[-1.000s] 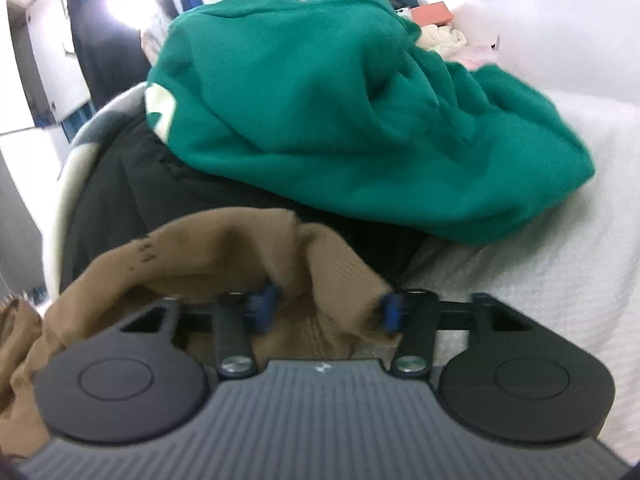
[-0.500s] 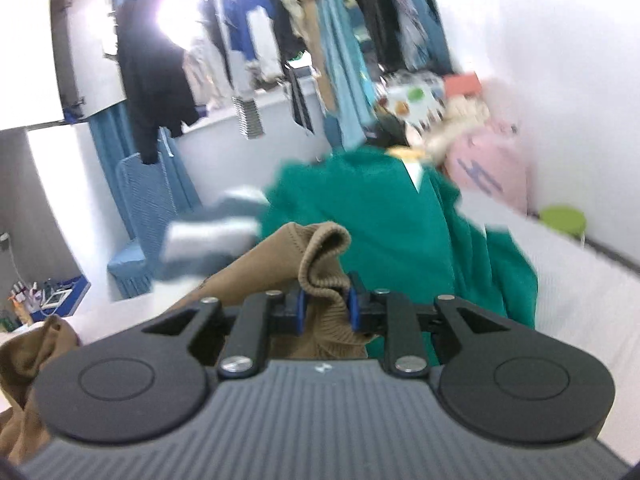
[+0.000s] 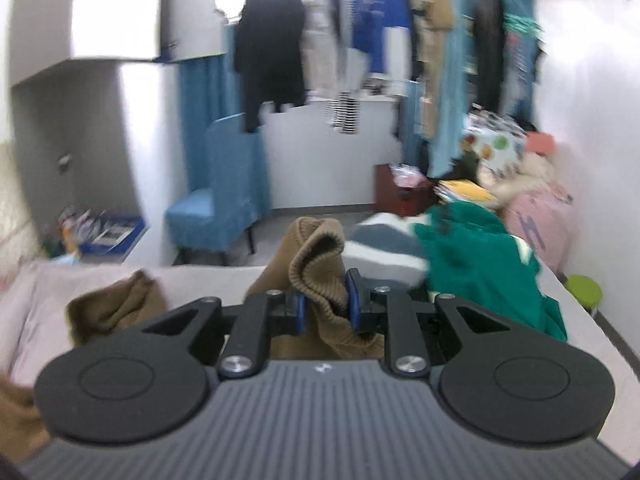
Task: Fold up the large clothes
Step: 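Carry the sleeve cuff across the sweatshirt body with the right gripper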
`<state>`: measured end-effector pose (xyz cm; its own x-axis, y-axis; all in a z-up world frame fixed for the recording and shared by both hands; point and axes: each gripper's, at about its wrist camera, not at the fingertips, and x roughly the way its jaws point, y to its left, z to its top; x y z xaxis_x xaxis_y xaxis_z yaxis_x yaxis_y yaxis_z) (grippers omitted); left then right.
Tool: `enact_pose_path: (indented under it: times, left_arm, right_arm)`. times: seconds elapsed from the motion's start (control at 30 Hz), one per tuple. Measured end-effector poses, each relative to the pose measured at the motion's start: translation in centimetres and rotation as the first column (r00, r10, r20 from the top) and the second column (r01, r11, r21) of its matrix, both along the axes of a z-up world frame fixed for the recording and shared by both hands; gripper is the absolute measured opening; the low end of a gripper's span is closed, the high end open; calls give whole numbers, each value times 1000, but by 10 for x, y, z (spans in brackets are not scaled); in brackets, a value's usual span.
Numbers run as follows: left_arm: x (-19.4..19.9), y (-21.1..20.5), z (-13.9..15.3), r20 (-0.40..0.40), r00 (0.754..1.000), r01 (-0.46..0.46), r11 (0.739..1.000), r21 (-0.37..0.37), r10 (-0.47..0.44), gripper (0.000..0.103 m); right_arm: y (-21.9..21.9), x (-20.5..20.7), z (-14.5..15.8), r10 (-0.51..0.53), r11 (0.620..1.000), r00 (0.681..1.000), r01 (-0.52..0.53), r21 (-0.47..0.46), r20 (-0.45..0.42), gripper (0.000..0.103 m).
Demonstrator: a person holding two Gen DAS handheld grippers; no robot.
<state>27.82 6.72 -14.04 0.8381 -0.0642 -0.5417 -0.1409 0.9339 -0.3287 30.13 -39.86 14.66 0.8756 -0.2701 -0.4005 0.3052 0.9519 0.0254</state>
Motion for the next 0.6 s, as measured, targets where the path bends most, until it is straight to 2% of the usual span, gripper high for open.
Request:
enact_pose_path:
  times: [0.13,0.17,0.23,0.3,0.4,0.6]
  left_arm:
    - [-1,18,4,15,1000,-26,998,-54,27,59]
    - [-3,24,5,21,999,-39,997,-69,40,59]
    - [-4,34,7,25,998,-60,993,-102,63,59]
    - [-7,47,7,25,996,-78,988,-136,83,59]
    - [-12,63,7,27,993,-111,980,-164,116,59]
    - [-16,95,8,36,981,-177,955,-237,190,59]
  right_arm:
    - [77,5,7,112,993,993,-112,-20,-24,22]
    - [95,8,9,145,989,989,-146,-21,-20,11]
    - [137,11,9,225,974,974,-225,-7,-32,9]
    - [178,20,-1,295,956,953,-294,15,-73,8]
    - [237,31,-25,394,918,911,-397,1,-120,7]
    - [335,47,-59,548,835,821,-547,58,-162,7]
